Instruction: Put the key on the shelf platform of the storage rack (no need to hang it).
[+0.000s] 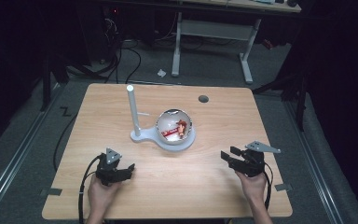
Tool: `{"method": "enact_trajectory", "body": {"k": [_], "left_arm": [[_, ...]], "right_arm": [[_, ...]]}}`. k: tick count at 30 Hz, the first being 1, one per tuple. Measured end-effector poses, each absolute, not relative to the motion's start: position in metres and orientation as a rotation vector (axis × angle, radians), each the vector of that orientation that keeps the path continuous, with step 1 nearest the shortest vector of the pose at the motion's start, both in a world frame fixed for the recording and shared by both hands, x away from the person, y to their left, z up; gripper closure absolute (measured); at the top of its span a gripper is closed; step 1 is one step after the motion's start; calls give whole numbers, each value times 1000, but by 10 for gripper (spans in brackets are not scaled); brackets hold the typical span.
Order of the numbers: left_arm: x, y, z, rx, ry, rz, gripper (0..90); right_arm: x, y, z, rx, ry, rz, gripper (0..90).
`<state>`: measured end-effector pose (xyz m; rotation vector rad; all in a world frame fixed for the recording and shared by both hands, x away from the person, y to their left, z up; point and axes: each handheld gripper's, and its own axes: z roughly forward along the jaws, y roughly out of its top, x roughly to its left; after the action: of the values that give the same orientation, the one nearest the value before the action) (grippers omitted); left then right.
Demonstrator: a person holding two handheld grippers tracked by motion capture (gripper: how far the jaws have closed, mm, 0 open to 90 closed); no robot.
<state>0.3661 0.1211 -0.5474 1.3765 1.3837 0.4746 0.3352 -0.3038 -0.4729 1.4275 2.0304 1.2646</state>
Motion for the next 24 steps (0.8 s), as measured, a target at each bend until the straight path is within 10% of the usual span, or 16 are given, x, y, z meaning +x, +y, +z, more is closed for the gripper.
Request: {"method": "enact_trajectory", "body": {"k": [24], "left_arm": [[366, 121, -547, 1378, 1384, 475, 235]], "right_arm": [[342, -300, -509, 1480, 2056, 1137, 460]]}}
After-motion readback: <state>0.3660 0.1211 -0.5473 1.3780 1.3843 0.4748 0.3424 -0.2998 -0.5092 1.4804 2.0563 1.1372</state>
